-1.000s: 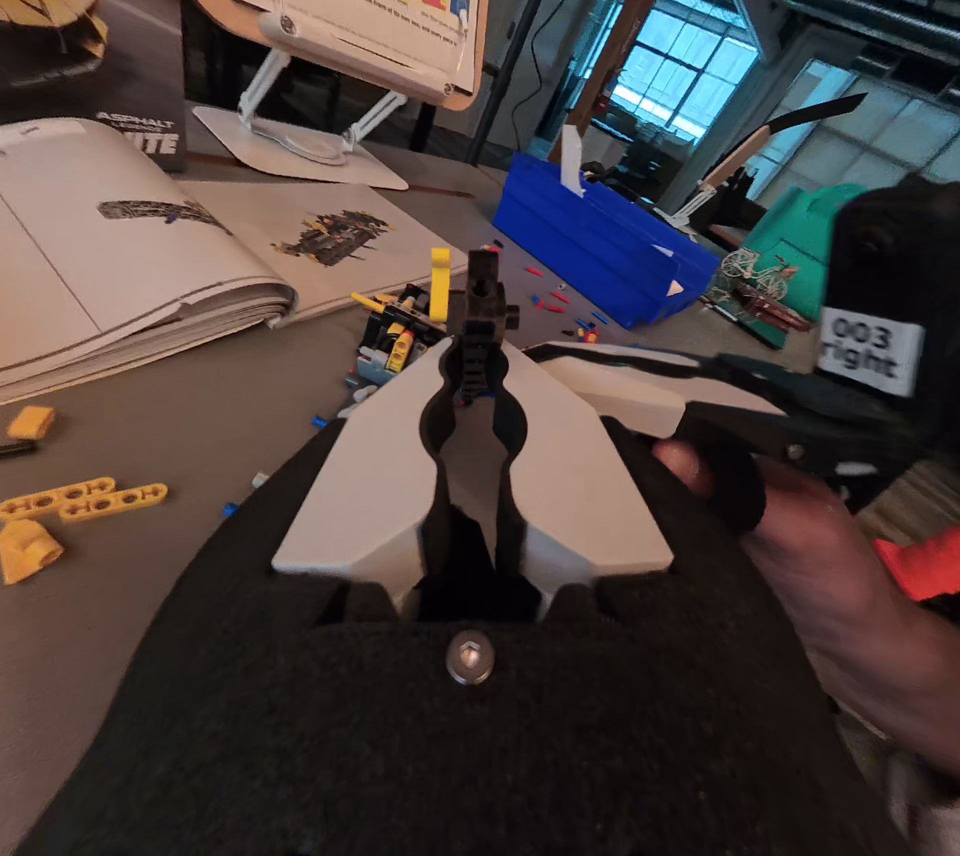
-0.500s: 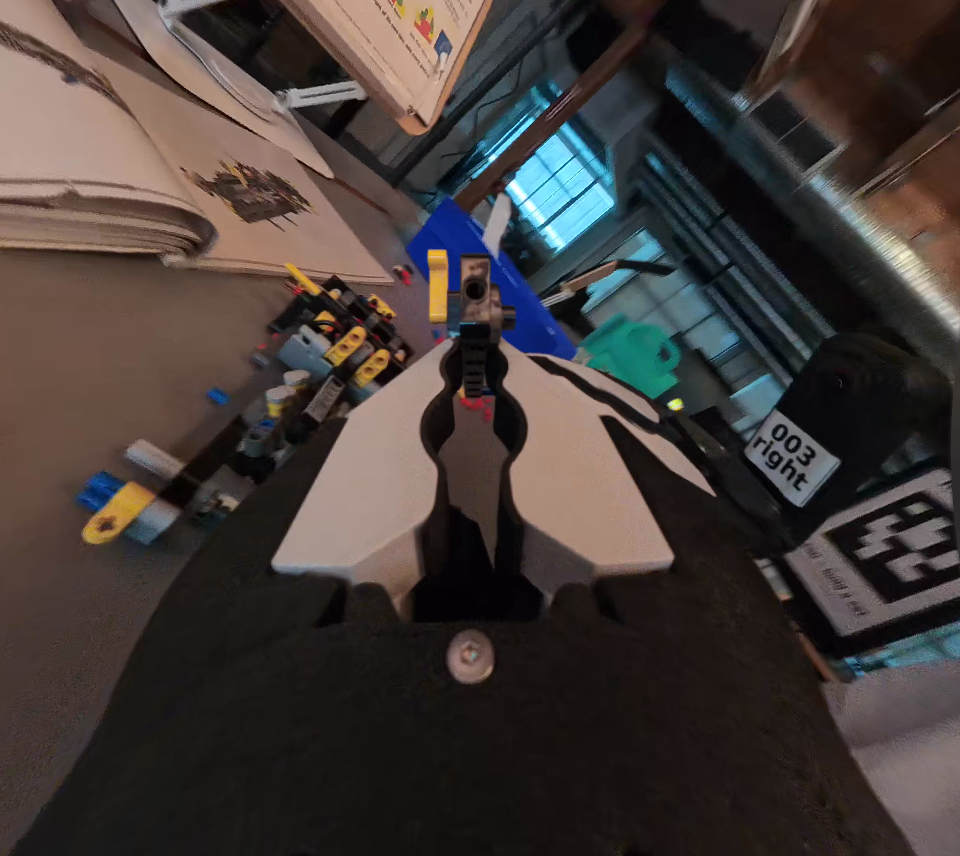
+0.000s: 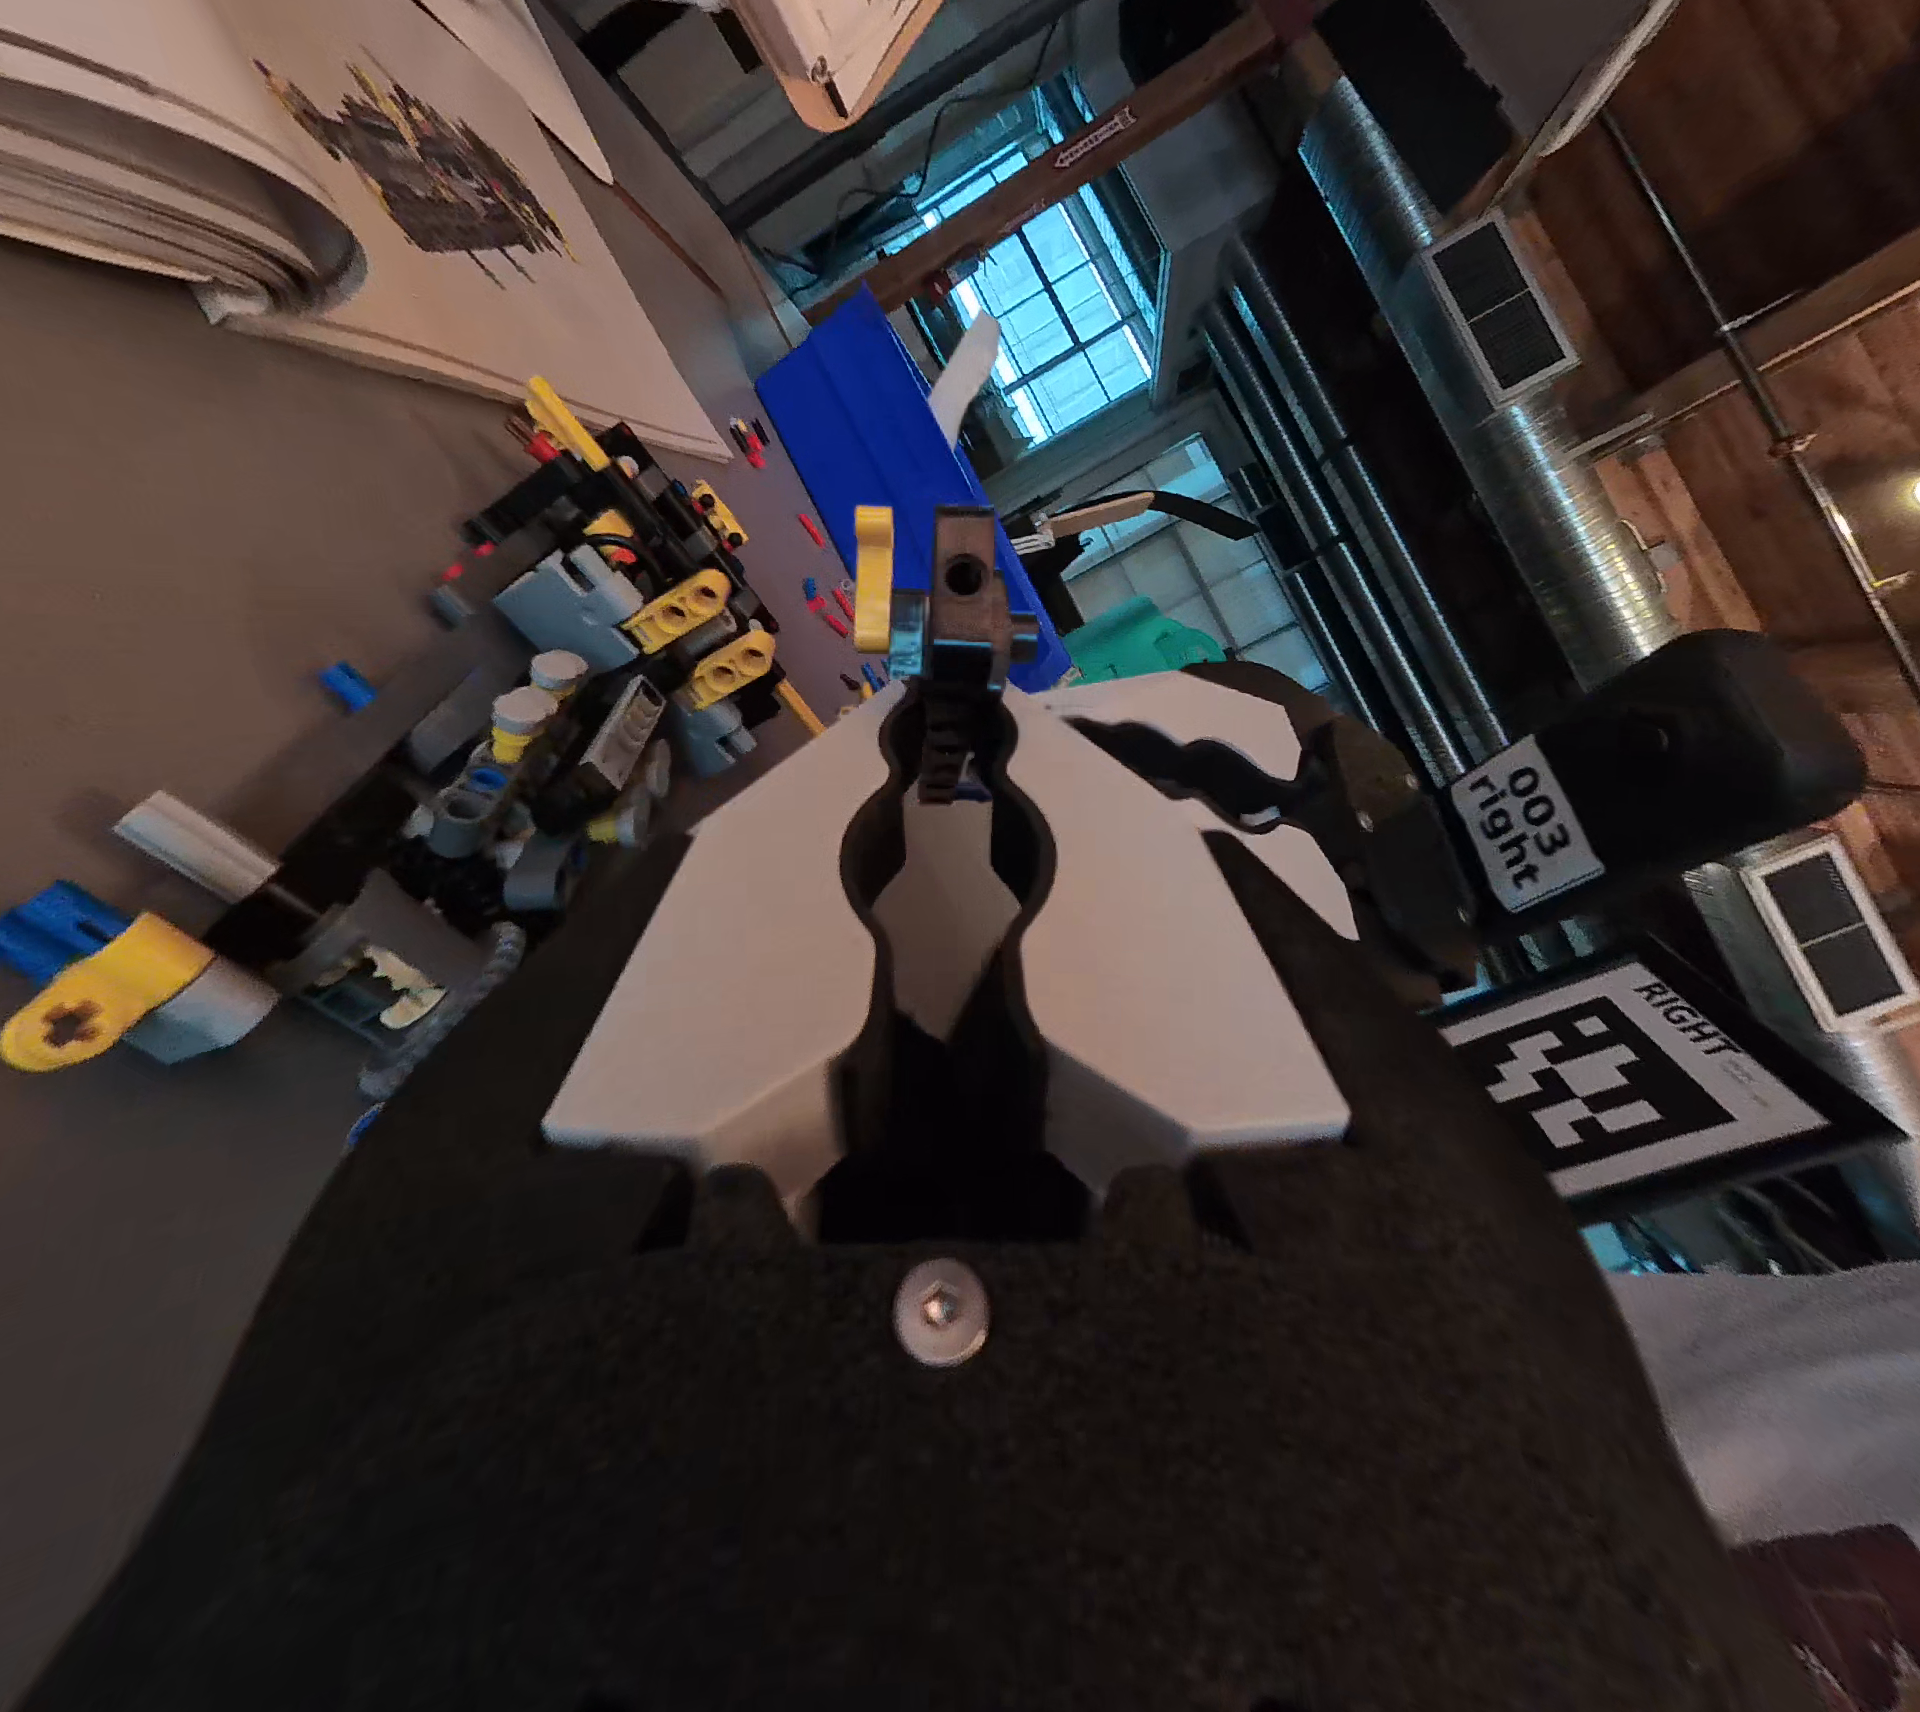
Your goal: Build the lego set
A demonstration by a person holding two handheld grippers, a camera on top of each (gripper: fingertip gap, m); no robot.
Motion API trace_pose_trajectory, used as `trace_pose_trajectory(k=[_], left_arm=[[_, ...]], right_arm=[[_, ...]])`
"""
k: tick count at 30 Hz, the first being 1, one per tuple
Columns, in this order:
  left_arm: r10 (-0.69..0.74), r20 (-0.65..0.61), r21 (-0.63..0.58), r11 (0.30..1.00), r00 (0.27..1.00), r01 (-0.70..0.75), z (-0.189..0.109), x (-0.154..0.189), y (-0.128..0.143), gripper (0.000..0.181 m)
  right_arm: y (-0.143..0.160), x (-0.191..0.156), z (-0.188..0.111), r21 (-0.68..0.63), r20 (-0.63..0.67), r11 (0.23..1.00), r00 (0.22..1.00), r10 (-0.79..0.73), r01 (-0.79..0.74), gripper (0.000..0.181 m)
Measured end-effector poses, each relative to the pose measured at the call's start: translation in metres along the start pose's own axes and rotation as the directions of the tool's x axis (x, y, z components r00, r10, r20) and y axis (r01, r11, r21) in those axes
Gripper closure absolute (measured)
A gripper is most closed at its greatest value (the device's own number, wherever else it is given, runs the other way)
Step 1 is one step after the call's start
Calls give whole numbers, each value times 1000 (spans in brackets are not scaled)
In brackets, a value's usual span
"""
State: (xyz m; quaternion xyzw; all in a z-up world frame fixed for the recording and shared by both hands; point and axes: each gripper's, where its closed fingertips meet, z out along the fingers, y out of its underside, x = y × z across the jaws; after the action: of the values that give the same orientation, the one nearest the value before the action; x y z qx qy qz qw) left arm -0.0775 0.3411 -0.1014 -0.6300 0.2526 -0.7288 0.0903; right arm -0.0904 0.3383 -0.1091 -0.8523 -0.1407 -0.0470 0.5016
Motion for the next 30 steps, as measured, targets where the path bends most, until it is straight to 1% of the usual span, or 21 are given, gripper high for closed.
trace_pose_trajectory(k=[3, 5, 8, 10, 11, 13, 14, 15, 16, 17, 19, 20, 21, 22, 24, 27, 30], left_arm=[[7, -13, -13, 1000, 1000, -7, -1, 2, 1, 170], [48, -14, 0, 999, 999, -48, -3, 4, -3, 172], [78, -18, -89, 993, 997, -79, -4, 6, 3, 172], [91, -15, -199, 976, 996, -92, -5, 7, 9, 172], [95, -13, -283, 954, 995, -95, -6, 8, 14, 172], [145, 11, -451, 884, 989, -124, -8, 8, 28, 172], [217, 33, -526, 834, 976, -167, -10, 5, 34, 172], [309, 40, -619, 754, 950, -219, -13, 0, 44, 172], [409, 26, -687, 670, 912, -281, -15, -4, 52, 172], [510, 2, -712, 605, 860, -357, -13, -6, 53, 172], [656, -106, -739, 451, 747, -500, -8, -5, 61, 172], [708, -155, -739, 379, 688, -557, -5, -5, 64, 172], [750, -206, -718, 321, 629, -618, -1, -4, 66, 172], [766, -248, -700, 282, 593, -657, 1, -4, 70, 172], [766, -272, -703, 256, 583, -664, 4, -8, 78, 172], [753, -285, -676, 281, 593, -681, 8, -11, 83, 172], [753, -289, -651, 297, 591, -698, 10, -13, 84, 172]], right_arm=[[3, -1, -2, -16, 33, 999, 999, 31, -31, 177], [4, -1, -8, -20, 42, 999, 998, 46, -45, 177], [1, 0, -28, 20, 81, 995, 992, 98, -100, 177], [1, 5, -44, 65, 106, 987, 984, 141, -148, 177], [4, 8, -50, 79, 104, 983, 982, 159, -168, 177], [16, 13, -56, 77, 106, 978, 977, 185, -193, 177], [24, 15, -57, 68, 98, 977, 976, 193, -200, 177], [32, 17, -58, 64, 87, 975, 975, 206, -211, 177], [38, 17, -59, 65, 88, 972, 971, 220, -226, 177], [43, 17, -60, 75, 95, 967, 967, 237, -244, 177], [48, 17, -65, 135, 109, 951, 959, 263, -276, 177], [48, 17, -67, 172, 122, 941, 955, 272, -290, 177], [48, 18, -70, 203, 125, 932, 952, 280, -300, 178], [49, 21, -72, 229, 115, 924, 951, 286, -305, 177], [49, 23, -75, 266, 110, 912, 949, 294, -314, 178], [47, 20, -79, 291, 143, 898, 943, 300, -329, 178], [48, 19, -77, 280, 153, 900, 941, 303, -335, 177]])
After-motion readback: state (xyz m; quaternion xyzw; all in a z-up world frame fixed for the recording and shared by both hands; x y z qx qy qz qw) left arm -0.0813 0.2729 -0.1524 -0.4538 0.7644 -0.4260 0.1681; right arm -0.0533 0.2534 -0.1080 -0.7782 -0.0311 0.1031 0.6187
